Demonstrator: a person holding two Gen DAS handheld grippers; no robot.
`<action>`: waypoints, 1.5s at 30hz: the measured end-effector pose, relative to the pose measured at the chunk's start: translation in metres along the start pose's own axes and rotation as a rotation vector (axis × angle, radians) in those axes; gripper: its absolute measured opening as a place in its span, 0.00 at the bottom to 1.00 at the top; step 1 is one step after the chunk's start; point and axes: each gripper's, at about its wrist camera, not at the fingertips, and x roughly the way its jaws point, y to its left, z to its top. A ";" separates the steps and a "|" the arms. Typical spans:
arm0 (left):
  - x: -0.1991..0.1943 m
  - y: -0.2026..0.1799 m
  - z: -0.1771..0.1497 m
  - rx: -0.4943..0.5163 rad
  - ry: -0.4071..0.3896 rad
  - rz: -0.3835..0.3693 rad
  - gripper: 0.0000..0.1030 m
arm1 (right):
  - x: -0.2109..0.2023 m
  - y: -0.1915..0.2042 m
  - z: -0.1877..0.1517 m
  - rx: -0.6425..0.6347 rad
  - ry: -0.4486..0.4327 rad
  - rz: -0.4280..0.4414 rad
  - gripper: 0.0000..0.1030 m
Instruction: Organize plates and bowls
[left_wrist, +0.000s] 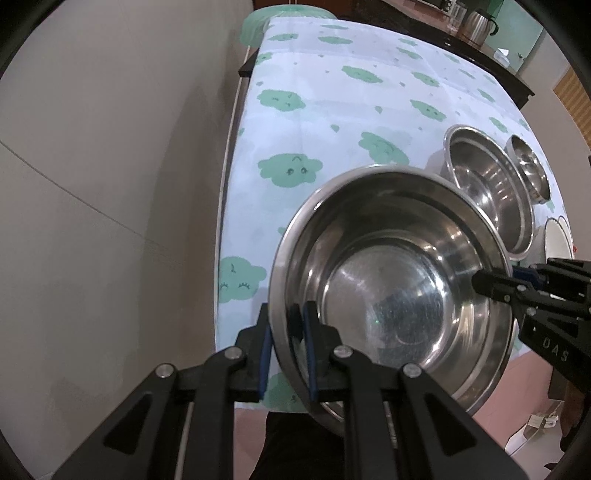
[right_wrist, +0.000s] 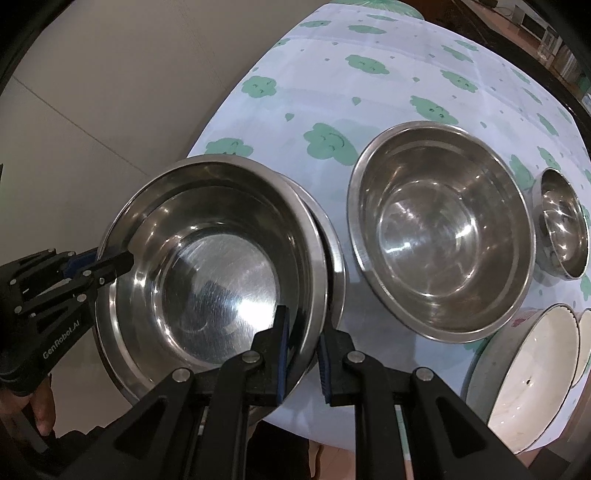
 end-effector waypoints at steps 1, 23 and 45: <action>0.001 0.000 -0.001 -0.001 0.002 0.001 0.13 | 0.001 0.000 0.000 0.001 0.002 0.002 0.17; 0.009 0.001 -0.002 -0.017 0.014 -0.007 0.14 | 0.002 0.000 -0.002 -0.005 -0.038 -0.007 0.17; -0.003 -0.007 0.000 0.012 -0.022 -0.014 0.17 | -0.021 -0.003 -0.004 0.010 -0.107 0.043 0.33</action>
